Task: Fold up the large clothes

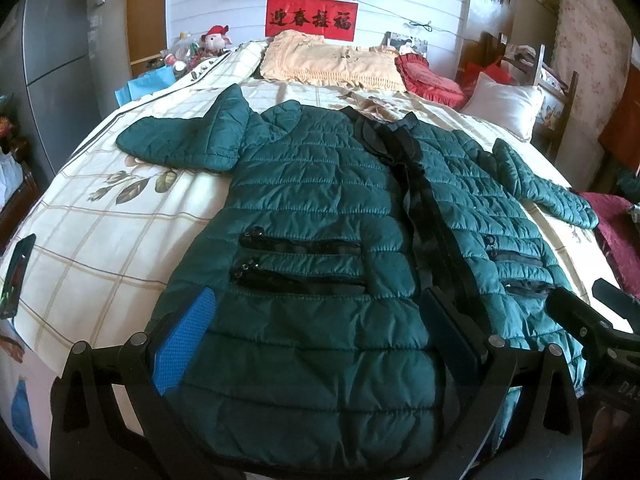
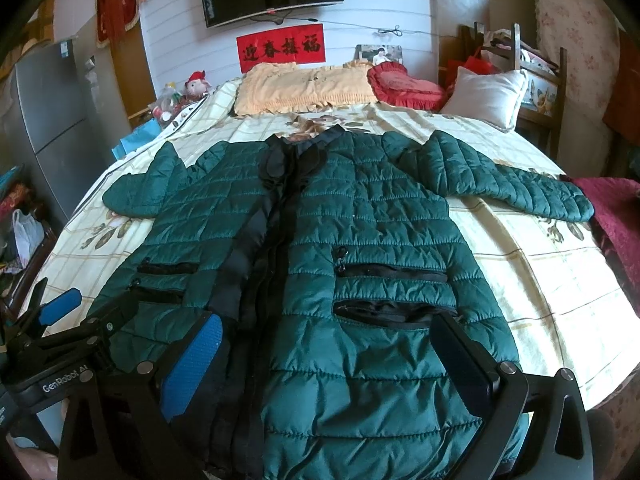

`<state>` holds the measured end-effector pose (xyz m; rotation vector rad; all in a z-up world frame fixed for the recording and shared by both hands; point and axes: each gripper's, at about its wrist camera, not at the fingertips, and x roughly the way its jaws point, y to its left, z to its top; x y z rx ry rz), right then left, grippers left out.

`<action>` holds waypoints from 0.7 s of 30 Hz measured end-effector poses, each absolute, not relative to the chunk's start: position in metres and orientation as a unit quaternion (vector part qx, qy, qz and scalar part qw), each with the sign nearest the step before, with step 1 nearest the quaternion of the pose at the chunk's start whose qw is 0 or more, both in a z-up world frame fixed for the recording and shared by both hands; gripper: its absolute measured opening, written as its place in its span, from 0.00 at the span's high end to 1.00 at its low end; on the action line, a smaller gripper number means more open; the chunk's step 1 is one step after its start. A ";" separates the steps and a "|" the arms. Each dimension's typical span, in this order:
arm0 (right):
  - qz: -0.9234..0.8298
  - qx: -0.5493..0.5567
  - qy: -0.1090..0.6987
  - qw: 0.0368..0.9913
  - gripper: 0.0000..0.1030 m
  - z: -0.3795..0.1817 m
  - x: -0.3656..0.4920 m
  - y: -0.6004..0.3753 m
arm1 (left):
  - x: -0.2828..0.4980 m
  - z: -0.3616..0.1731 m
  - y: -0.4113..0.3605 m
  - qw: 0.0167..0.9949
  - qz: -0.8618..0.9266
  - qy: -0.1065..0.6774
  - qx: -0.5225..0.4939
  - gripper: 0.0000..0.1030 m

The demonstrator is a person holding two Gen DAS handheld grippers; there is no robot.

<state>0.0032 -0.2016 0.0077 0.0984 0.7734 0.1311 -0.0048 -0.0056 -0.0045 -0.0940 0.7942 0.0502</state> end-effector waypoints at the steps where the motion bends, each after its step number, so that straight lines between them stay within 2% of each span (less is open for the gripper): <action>1: 0.064 0.047 0.376 0.923 0.00 0.007 0.004 -0.202 | -0.005 -0.005 -0.005 0.921 0.025 0.387 -0.046 0.01; 21: 0.063 0.033 0.367 0.927 0.00 -0.001 0.009 -0.201 | -0.007 -0.006 -0.009 0.919 0.029 0.392 -0.038 0.01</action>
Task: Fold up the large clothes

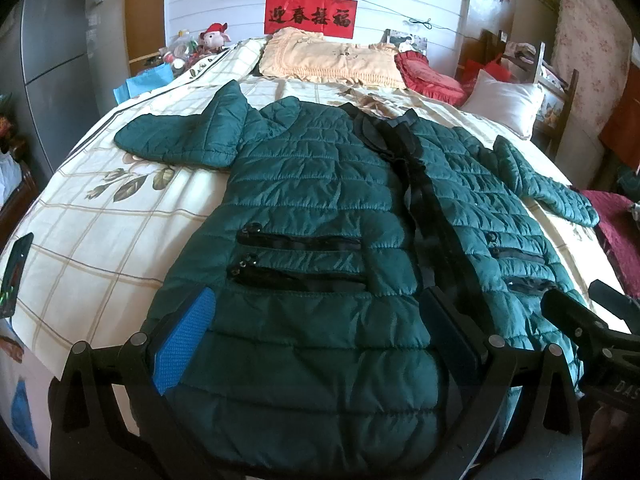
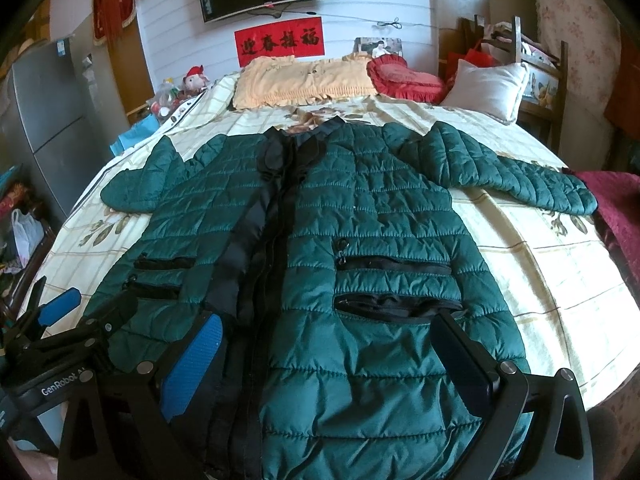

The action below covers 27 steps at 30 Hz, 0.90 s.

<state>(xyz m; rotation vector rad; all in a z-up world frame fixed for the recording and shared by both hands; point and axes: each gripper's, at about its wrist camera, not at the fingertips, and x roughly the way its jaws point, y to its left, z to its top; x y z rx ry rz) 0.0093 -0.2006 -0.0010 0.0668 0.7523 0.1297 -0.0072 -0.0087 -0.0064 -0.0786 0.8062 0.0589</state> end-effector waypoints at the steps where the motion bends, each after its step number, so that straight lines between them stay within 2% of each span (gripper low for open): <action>1: 0.064 0.029 0.365 0.928 0.00 -0.001 0.010 -0.200 | -0.008 -0.007 -0.009 0.918 0.029 0.393 -0.038 0.01; 9: 0.064 0.006 0.354 0.933 0.00 0.004 0.019 -0.192 | -0.006 -0.005 -0.010 0.919 0.032 0.391 -0.033 0.01; 27: 0.077 0.036 0.351 0.932 0.00 0.025 0.074 -0.187 | 0.047 0.017 0.025 0.921 0.045 0.383 -0.051 0.01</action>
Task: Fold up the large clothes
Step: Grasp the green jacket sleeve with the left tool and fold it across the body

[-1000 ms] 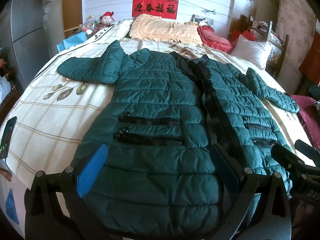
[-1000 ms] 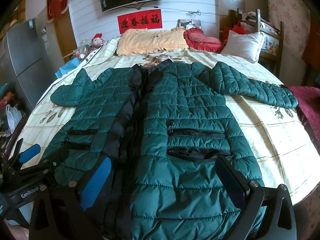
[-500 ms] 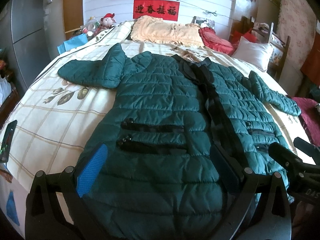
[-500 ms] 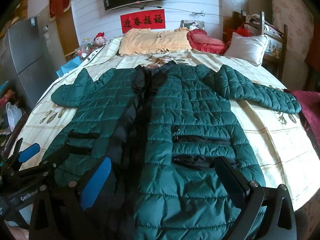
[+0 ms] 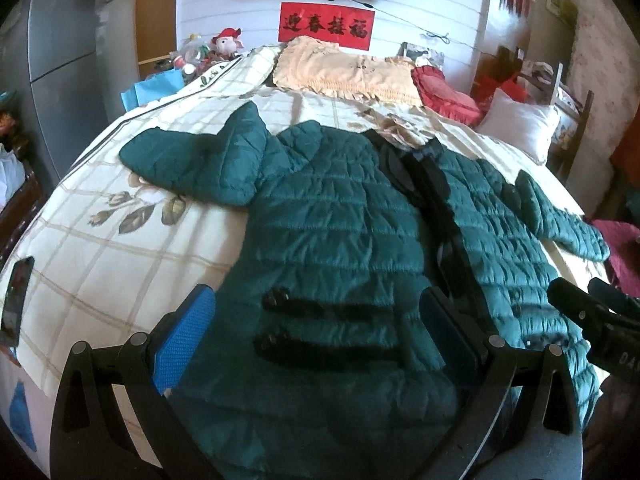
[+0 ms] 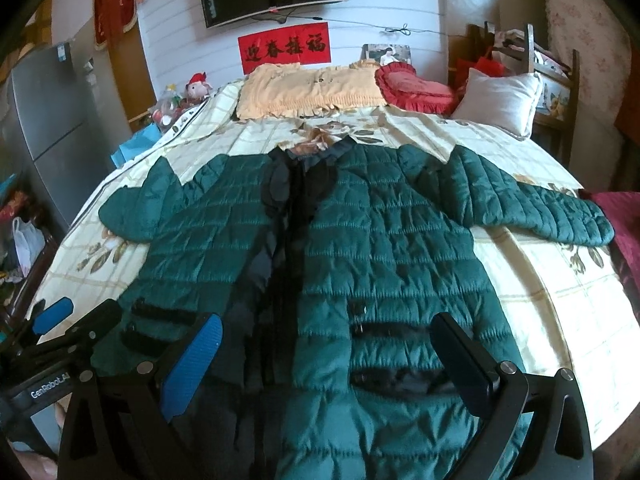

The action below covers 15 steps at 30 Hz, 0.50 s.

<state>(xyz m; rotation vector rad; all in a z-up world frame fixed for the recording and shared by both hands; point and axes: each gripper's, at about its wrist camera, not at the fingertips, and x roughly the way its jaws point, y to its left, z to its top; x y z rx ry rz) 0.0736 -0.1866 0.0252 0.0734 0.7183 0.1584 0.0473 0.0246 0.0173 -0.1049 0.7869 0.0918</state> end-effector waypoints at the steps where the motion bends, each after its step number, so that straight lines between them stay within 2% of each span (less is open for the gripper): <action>1: 0.079 0.037 0.352 0.932 0.00 0.027 0.078 -0.186 | 0.052 0.019 0.028 0.921 0.044 0.383 -0.054 0.01; 15: 0.065 0.027 0.347 0.935 0.00 0.055 0.141 -0.183 | 0.101 0.046 0.054 0.928 0.058 0.367 -0.041 0.01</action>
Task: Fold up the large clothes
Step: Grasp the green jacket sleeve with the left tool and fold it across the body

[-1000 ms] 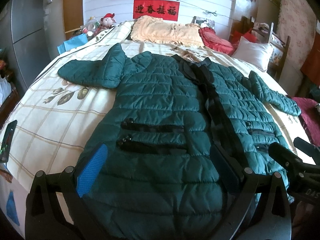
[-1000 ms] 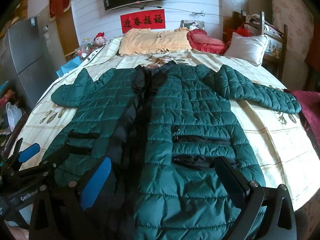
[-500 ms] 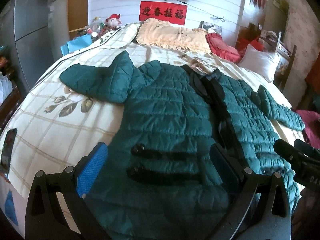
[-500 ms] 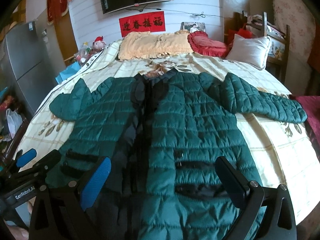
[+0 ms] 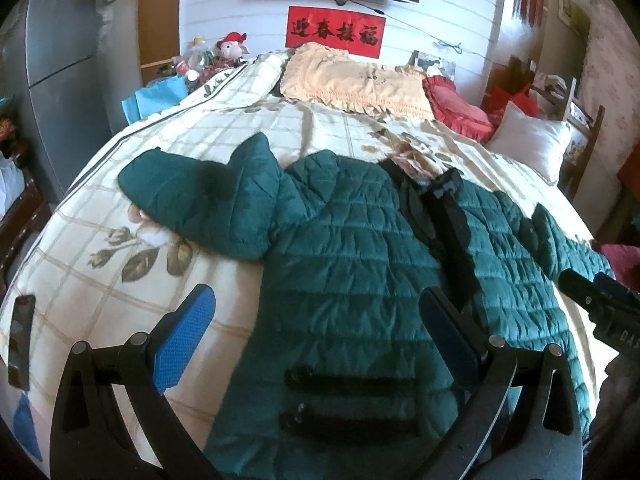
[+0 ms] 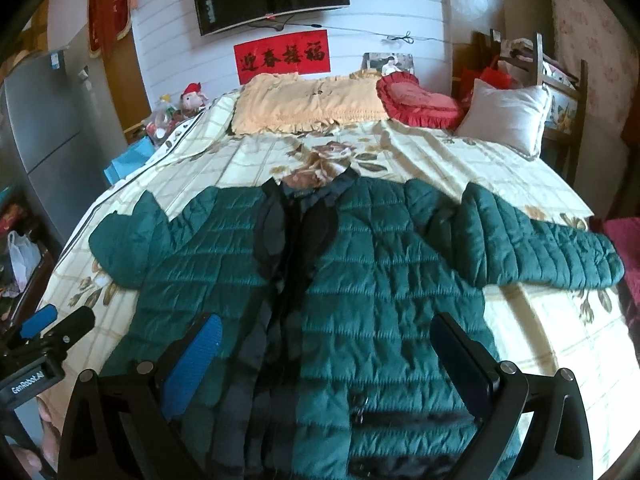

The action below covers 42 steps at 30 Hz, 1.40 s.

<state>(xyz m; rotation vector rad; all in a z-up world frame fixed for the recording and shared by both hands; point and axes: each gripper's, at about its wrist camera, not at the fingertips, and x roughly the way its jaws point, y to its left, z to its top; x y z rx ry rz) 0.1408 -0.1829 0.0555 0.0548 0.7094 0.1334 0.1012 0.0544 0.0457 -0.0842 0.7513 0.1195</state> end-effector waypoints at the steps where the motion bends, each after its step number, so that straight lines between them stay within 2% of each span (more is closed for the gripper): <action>1: 0.063 0.024 0.347 0.936 0.00 0.057 0.146 -0.183 | 0.105 0.047 0.057 0.928 0.060 0.364 -0.041 0.01; 24: 0.046 0.028 0.368 0.928 0.00 0.041 0.234 -0.169 | 0.167 0.031 0.085 0.924 0.060 0.374 -0.057 0.01; 42: 0.059 0.020 0.376 0.924 0.00 0.026 0.252 -0.151 | 0.196 0.011 0.105 0.915 0.064 0.394 -0.063 0.01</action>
